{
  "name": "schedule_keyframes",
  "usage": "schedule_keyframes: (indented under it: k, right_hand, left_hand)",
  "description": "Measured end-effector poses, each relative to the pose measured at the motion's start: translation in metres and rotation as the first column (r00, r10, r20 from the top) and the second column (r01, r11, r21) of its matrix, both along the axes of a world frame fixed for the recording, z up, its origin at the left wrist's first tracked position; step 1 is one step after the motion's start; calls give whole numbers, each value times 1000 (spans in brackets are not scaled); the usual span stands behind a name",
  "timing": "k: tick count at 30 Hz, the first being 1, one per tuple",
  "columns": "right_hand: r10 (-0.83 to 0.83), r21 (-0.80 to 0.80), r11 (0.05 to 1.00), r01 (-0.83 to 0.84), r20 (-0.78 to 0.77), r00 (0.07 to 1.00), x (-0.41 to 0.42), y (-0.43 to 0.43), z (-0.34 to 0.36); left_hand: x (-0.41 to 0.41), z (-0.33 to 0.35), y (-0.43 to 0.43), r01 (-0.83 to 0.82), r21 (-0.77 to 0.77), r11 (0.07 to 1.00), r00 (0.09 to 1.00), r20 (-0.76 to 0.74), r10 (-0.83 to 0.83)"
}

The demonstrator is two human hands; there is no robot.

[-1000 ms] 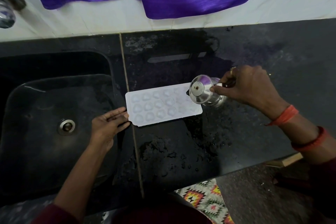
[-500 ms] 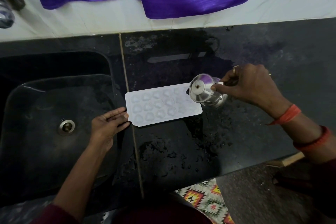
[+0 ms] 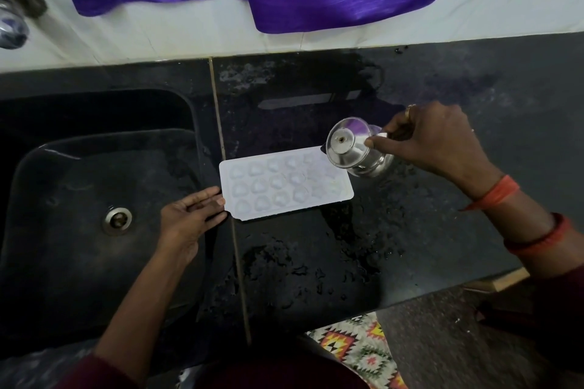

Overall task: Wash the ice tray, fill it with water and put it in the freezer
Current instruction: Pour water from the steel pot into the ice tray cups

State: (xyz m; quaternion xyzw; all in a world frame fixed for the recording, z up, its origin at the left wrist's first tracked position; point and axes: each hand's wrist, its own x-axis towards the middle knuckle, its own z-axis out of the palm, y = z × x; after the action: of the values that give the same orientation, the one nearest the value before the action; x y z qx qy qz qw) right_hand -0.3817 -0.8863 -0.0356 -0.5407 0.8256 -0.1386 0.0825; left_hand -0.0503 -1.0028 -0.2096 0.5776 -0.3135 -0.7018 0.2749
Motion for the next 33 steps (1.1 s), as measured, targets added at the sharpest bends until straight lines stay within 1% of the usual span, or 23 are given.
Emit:
schedule_keyframes:
  k: [8, 16, 27, 33]
  right_hand:
    - [-4, -15, 1000, 3, -69, 998, 3, -5, -5]
    - [-18, -10, 1000, 17, -96, 995, 4, -8, -4]
    - [20, -34, 999, -24, -103, 994, 4, -8, -8]
    - [-3, -21, 1000, 0, -102, 995, -1, -9, -11]
  left_hand:
    - [1, -3, -1, 0, -1, 1000, 1000, -5, 0]
    - [1, -3, 0, -9, 4, 1000, 1000, -3, 9]
    - [0, 1, 1, -14, 5, 1000, 1000, -7, 14]
    - [0, 1, 1, -8, -6, 1000, 1000, -14, 8]
